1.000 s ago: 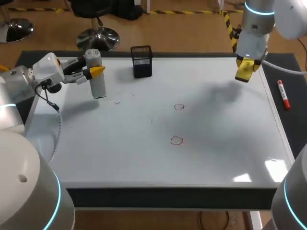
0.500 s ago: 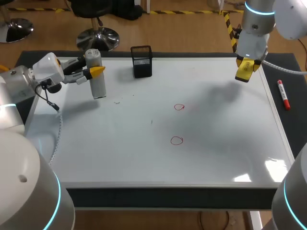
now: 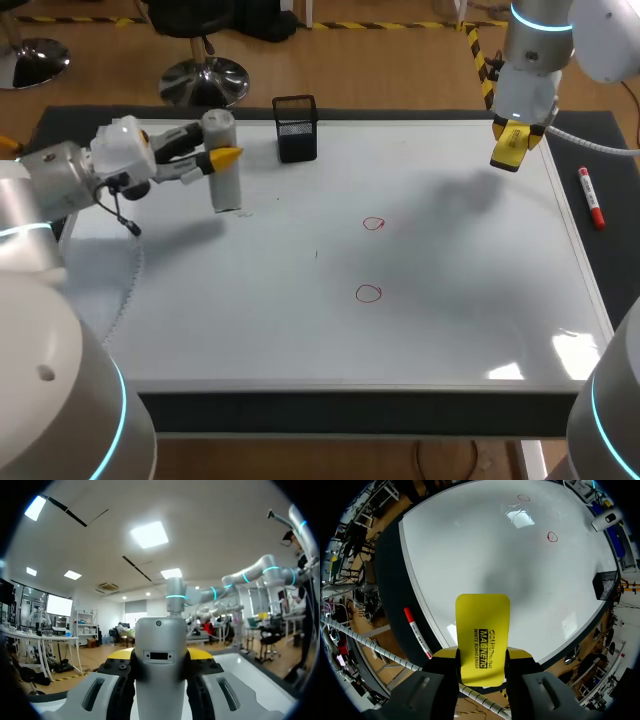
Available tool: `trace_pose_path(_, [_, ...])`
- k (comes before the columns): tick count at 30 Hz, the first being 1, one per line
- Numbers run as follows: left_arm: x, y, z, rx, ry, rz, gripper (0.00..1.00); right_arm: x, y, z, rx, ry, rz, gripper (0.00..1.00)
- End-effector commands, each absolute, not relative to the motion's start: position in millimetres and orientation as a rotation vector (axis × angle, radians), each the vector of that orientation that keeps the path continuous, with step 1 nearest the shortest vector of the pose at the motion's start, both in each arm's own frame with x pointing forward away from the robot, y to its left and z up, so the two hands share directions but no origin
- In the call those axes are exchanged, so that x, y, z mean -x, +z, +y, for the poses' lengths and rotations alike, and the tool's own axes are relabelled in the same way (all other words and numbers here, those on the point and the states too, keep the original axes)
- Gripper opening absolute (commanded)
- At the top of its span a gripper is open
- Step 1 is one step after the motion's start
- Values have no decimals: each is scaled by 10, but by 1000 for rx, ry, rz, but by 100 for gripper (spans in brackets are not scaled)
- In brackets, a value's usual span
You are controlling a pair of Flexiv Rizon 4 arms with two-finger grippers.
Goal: Pick up the inspection probe, press it on each red-marked spot on the whiteboard one by one, put down the probe, pick up the eraser, and wipe off all the red marks.
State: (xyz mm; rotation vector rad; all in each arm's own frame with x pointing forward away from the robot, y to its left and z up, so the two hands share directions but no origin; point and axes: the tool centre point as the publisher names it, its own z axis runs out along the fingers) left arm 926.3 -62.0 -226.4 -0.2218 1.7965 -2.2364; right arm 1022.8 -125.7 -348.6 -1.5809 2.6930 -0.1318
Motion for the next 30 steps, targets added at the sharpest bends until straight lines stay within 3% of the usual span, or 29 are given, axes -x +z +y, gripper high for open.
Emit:
trace_pose_path(1, [-9271,-2246,-878,184,-2261,1782,0,-10232,-3476,-1260,1585,-136,2693,0])
trace_pose_path(30, [-9179,-2264,-2824,-137,-2553,1867,0,-10232,-3476,-1260,1585,-136,2693,0])
